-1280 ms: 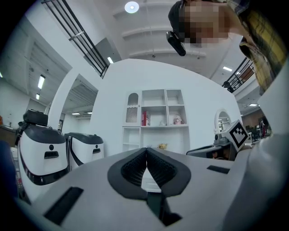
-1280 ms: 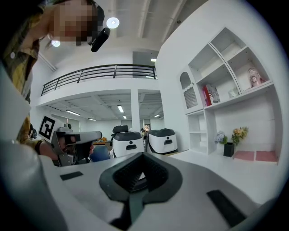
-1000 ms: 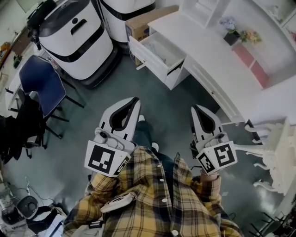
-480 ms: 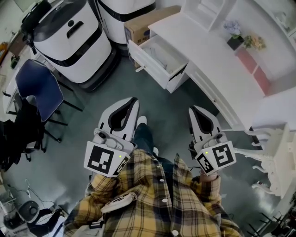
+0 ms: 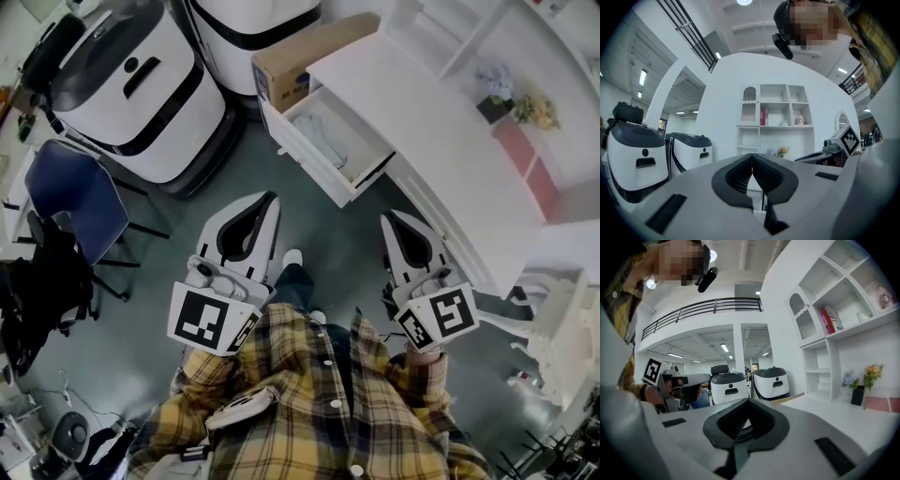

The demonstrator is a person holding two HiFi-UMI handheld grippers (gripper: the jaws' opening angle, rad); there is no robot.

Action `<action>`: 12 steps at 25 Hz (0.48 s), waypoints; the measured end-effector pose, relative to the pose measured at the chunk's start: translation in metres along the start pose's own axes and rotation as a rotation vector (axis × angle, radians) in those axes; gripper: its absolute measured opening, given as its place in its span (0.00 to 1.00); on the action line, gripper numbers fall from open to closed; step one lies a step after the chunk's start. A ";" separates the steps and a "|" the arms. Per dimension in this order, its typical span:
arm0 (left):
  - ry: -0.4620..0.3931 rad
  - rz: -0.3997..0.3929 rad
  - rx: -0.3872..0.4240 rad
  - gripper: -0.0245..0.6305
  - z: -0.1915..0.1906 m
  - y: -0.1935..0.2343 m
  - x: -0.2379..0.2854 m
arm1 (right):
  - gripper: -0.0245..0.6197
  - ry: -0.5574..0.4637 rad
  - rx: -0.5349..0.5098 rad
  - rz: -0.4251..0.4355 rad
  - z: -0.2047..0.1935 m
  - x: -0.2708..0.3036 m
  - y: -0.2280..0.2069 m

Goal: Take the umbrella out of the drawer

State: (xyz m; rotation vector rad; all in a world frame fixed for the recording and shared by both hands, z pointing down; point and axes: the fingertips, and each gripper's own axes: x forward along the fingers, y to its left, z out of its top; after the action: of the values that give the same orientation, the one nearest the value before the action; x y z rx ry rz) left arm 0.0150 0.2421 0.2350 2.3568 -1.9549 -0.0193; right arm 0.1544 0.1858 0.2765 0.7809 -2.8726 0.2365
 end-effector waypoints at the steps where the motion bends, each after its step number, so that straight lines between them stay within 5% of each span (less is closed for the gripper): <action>1: 0.003 -0.006 -0.002 0.07 0.000 0.007 0.008 | 0.06 0.004 0.002 -0.005 0.002 0.009 -0.004; 12: 0.016 -0.058 -0.013 0.07 -0.003 0.083 0.062 | 0.06 0.016 0.003 -0.081 0.014 0.090 -0.040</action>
State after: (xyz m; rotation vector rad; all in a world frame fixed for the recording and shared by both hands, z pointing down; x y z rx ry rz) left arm -0.0544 0.1659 0.2462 2.3976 -1.8727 -0.0166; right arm 0.0973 0.1050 0.2847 0.8897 -2.8184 0.2358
